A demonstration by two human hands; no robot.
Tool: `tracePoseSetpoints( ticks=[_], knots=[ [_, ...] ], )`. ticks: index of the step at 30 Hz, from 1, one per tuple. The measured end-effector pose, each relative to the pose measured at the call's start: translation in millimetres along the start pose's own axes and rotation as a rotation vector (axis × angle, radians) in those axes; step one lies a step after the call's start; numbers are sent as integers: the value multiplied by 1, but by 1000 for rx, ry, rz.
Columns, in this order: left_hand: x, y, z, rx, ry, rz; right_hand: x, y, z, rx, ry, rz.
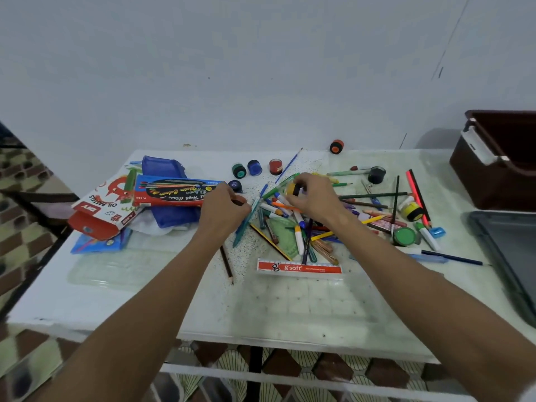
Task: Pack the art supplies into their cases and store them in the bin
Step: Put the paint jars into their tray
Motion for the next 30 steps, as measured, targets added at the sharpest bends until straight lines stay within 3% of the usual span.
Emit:
tracePoseSetpoints(
  ticks=[5,12,25,30],
  knots=[
    [-26,22,-32,66,-157,-80,26,12,-53,77,98,125],
    [-28,22,-88,331,-166,-78,25,3,-122,247,86,56],
    [-25,20,-130,410,-318,35,18,-30,-162,216,160,-7],
    [-26,14,-133,385,-347,73,13,-40,-160,112,173,-94]
  ],
)
Point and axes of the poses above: each hand's wrist, its own z-axis towards the middle knuckle, its own y-axis out of the back of the hand, x = y × z, the point moved 5 cm from there along z, towards the middle knuckle, and after that the axes turned 8 degrees about -y, right-handed, at the moved point
